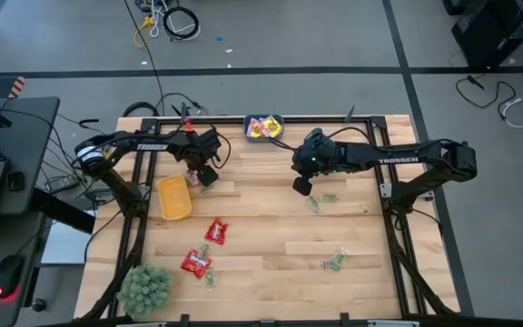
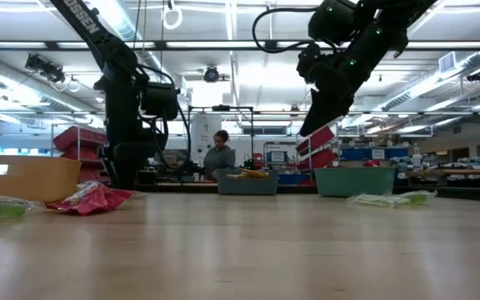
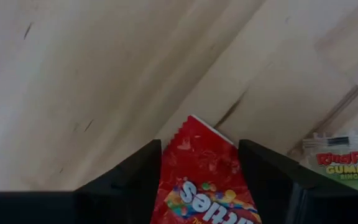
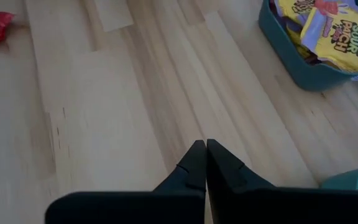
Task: Sort candy
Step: Put the red candy into the green bin
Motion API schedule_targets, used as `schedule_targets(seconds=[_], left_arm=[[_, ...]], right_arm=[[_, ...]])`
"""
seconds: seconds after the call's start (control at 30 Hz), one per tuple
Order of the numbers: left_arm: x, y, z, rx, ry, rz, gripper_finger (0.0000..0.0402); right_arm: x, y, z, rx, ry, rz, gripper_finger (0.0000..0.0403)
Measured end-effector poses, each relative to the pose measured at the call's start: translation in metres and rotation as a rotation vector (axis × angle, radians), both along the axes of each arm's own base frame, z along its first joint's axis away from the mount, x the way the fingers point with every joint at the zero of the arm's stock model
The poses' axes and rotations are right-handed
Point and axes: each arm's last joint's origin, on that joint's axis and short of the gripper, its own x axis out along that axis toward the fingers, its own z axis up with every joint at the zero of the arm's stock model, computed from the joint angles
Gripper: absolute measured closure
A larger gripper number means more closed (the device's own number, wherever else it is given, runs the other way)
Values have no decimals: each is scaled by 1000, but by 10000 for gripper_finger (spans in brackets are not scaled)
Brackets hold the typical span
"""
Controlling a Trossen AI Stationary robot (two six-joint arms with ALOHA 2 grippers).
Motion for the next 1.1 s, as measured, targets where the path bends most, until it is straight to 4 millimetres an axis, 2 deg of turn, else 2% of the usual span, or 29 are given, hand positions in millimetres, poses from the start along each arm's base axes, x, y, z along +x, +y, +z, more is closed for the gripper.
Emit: schedule_targets(seconds=[0.13,0.33,0.37,0.57,0.7,0.83,1.0,1.1], left_arm=[[1,0,-2,-4,-4,-41,233],[5,0,-2,-1,-38,-119,374],[7,1,-1,9,-51,-127,386],[19,-2,4,43,-78,-206,398],[36,-4,20,76,-150,-266,400],[54,-6,39,111,-228,-337,400],[82,-13,62,128,-469,-439,401],[98,-21,73,95,-679,-539,401]], right_arm=[[1,4,0,-1,1,13,402],[1,6,0,-3,2,22,403],[1,6,0,-2,3,22,403],[0,6,-1,2,21,22,403],[-2,6,0,-1,26,26,403],[-11,10,12,-39,17,16,403],[-32,21,33,-115,-48,-34,403],[-40,29,33,-104,-177,-20,403]])
